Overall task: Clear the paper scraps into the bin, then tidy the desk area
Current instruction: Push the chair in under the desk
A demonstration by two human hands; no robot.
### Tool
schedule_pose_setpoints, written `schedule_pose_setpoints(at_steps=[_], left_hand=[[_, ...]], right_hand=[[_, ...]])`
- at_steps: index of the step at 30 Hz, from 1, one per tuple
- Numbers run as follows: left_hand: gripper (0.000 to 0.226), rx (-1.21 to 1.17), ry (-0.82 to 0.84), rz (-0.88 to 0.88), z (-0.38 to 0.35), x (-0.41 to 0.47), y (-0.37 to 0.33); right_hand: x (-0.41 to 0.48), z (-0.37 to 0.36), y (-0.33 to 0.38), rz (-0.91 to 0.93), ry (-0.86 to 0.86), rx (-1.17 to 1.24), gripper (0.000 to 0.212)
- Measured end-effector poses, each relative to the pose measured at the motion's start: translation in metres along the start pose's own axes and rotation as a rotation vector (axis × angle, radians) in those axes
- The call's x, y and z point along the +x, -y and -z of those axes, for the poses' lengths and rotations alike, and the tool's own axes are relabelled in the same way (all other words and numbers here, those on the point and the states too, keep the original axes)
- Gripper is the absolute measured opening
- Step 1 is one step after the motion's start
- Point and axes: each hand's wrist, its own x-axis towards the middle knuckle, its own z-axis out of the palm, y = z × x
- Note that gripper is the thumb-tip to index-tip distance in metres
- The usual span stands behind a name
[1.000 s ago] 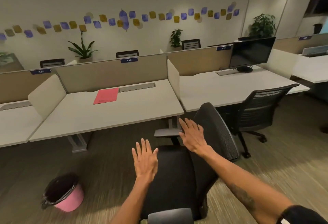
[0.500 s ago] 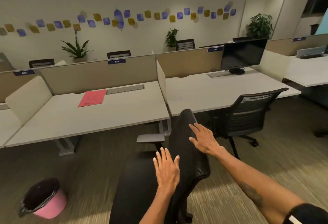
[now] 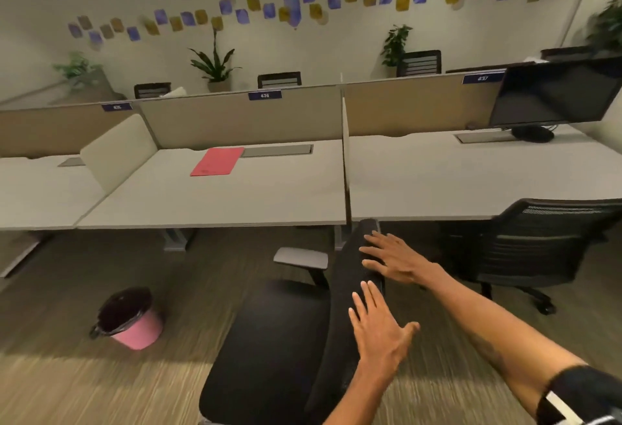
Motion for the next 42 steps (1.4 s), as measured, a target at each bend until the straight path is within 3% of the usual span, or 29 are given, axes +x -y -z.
schedule_pose_setpoints(at_steps=[10, 15, 29, 42], left_hand=[[0.098, -0.031, -0.043, 0.267, -0.003, 0.019, -0.001], [0.085, -0.035, -0.060, 0.229, 0.003, 0.023, 0.007], [0.080, -0.041, -0.083, 0.161, 0.047, 0.029, 0.062], [0.081, 0.043, -0.097, 0.116, 0.117, -0.019, 0.196]], right_hand=[[0.033, -0.018, -0.015, 0.248, -0.028, -0.063, 0.053], [0.050, -0.019, -0.016, 0.348, 0.012, -0.121, 0.046], [0.082, -0.024, 0.026, 0.366, -0.083, -0.145, 0.050], [0.097, -0.049, 0.158, 0.463, -0.114, -0.129, 0.074]])
